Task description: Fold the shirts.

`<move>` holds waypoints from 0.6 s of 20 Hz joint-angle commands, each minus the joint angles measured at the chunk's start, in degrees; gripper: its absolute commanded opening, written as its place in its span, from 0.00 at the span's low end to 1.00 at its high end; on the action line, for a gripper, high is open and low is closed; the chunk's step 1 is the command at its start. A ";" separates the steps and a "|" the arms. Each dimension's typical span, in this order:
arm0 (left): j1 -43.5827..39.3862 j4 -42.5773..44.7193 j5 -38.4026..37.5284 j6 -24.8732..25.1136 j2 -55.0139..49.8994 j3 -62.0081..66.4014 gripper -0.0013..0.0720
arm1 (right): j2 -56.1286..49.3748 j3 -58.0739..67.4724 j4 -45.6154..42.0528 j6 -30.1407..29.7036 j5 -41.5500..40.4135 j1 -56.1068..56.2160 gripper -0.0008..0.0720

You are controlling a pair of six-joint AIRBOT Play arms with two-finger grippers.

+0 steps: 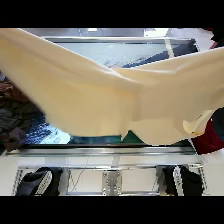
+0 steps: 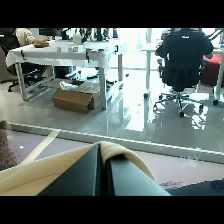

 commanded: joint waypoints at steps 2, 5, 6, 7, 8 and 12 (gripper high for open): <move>0.02 9.88 -7.23 -5.40 -5.57 2.60 0.03 | -11.54 2.78 4.79 0.48 3.15 0.50 0.05; -0.09 9.70 -13.92 -7.32 -15.98 2.58 0.03 | -24.17 2.45 3.91 0.37 4.04 7.50 0.05; -0.09 10.03 -13.92 -8.04 -19.67 2.58 0.03 | -28.94 1.70 1.60 0.20 2.69 12.04 0.05; -0.09 10.91 -13.29 -9.05 -23.32 2.58 0.03 | -33.40 0.70 -2.01 0.20 -0.07 16.55 0.05; -0.09 12.39 -12.35 -10.73 -27.45 2.60 0.03 | -38.40 -0.35 -7.30 0.26 -4.20 21.44 0.05; -0.46 14.10 -10.69 -13.35 -42.77 2.58 0.03 | -57.29 -1.20 -16.94 4.90 -20.11 31.87 0.05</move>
